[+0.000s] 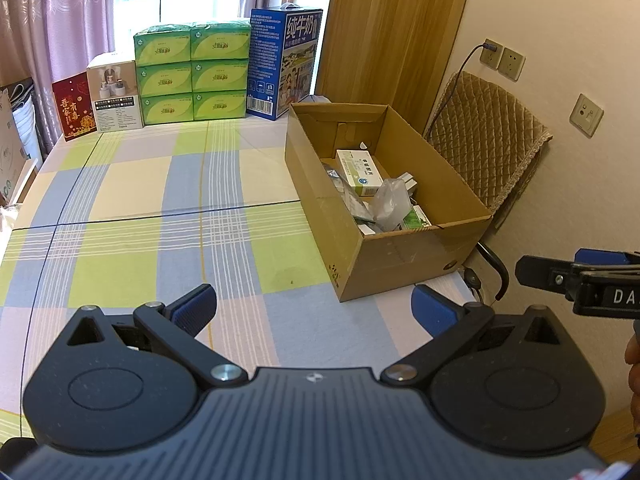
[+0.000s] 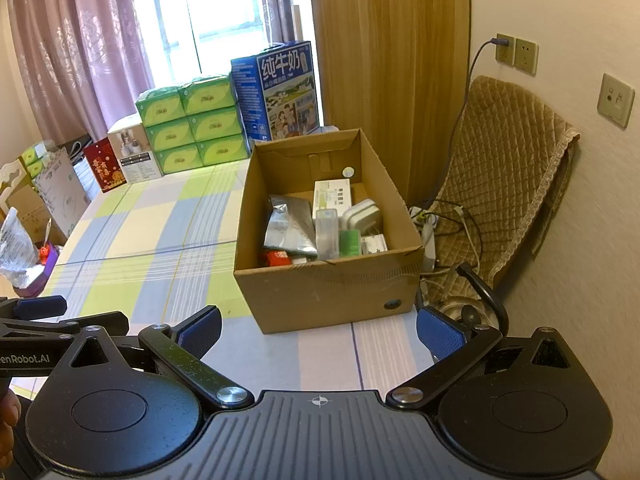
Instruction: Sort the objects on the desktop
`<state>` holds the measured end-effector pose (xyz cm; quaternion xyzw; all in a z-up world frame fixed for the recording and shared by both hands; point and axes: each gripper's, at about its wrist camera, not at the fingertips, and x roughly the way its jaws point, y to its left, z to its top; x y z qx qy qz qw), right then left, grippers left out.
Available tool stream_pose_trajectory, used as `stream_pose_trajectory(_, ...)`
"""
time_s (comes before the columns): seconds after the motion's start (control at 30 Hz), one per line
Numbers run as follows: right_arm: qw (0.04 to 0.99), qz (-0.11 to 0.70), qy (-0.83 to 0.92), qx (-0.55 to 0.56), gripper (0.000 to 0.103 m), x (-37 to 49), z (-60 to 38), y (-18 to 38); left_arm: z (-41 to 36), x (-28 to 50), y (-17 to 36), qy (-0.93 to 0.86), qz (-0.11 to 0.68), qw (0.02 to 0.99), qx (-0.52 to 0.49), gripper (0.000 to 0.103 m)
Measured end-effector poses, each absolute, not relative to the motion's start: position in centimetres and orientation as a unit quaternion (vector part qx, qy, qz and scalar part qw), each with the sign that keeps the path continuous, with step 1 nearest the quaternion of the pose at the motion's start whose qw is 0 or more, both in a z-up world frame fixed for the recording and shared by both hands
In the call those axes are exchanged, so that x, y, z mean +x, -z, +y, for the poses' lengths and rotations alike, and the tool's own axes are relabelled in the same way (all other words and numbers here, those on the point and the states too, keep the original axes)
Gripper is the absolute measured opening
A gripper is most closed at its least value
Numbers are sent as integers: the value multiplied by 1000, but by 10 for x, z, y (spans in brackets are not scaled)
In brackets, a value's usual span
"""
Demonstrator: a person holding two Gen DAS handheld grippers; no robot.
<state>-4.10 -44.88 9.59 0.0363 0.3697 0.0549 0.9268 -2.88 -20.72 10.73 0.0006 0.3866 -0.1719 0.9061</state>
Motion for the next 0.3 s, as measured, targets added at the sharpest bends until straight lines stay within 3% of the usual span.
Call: stream_pose_trajectory(0.3, 926, 372, -54, 37, 101, -45, -449, -92, -205, -31, -108, 183, 379, 907, -14, 102)
